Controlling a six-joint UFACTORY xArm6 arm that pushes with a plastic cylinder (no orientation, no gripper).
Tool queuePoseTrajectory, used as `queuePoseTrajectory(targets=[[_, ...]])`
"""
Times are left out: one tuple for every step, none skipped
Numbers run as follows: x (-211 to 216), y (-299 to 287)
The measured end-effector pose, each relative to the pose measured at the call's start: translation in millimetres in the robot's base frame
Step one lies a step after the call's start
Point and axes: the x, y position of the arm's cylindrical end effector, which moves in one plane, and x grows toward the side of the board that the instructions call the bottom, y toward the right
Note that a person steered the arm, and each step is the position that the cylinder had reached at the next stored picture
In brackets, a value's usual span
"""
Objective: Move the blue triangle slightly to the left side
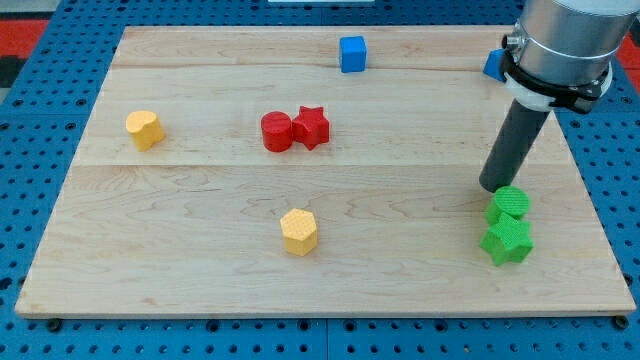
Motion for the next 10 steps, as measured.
queuePoseTrajectory(targets=[[0.0,2.2],[-4.9,3.4],[-30.6,19.4],[-78.6,47.9],[-123.5,68.8],[-136.0,71.4],[-154.8,88.5],[-179.4,91.7],[-194.1,91.7],[-205.3,86.0]])
